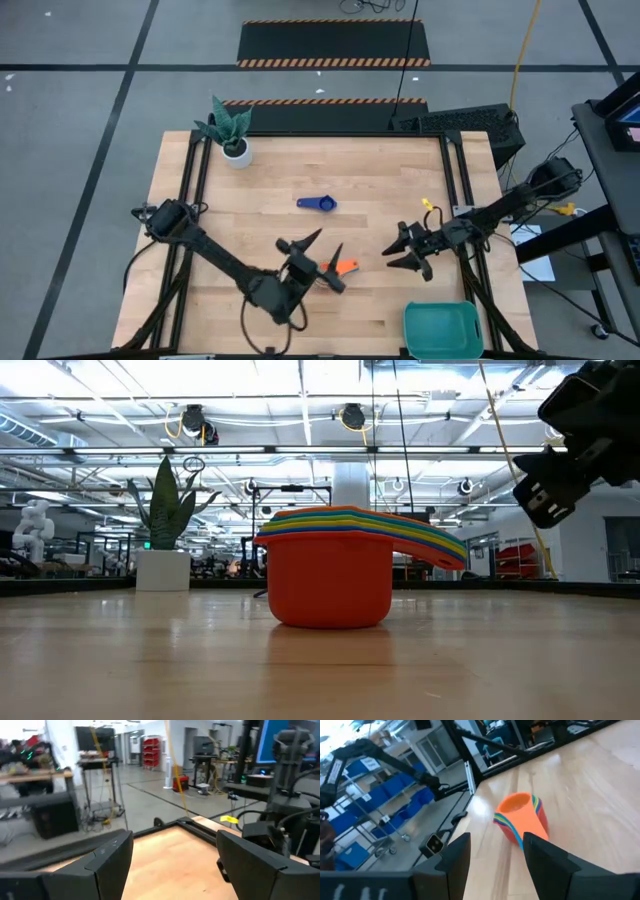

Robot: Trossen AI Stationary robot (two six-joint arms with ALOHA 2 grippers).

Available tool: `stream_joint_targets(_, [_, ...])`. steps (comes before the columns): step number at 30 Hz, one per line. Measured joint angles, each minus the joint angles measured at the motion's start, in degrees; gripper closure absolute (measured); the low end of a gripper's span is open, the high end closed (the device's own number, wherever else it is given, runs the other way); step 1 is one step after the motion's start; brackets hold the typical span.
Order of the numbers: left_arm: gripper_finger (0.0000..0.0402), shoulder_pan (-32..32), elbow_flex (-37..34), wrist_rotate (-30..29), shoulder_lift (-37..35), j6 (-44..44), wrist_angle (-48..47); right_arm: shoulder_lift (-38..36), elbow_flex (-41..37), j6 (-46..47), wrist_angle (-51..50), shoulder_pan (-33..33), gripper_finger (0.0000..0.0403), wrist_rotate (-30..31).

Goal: Nest measuring cups in basket
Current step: Stack the dark blue measuring cup on top of the orange measuring cup

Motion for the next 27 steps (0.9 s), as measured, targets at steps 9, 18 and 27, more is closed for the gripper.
stream_joint_targets(9, [0.0156, 8.3, 5.0, 21.5, 0.0, -23.7, -31.8, -2.1, -0.1, -1.0, 0.1, 3.7, 0.0227, -0.2])
stream_joint_targets(18, [0.0256, 17.3, 11.8, 40.2, 0.0, -39.4, -55.9, -2.4, -0.2, -2.5, -0.2, 6.0, 0.0227, 1.6])
stream_joint_targets(27, [0.0283, 25.9, 13.4, 57.1, 0.0, -41.6, -72.5, -2.4, -0.2, -1.8, -0.4, 6.0, 0.0227, 2.9])
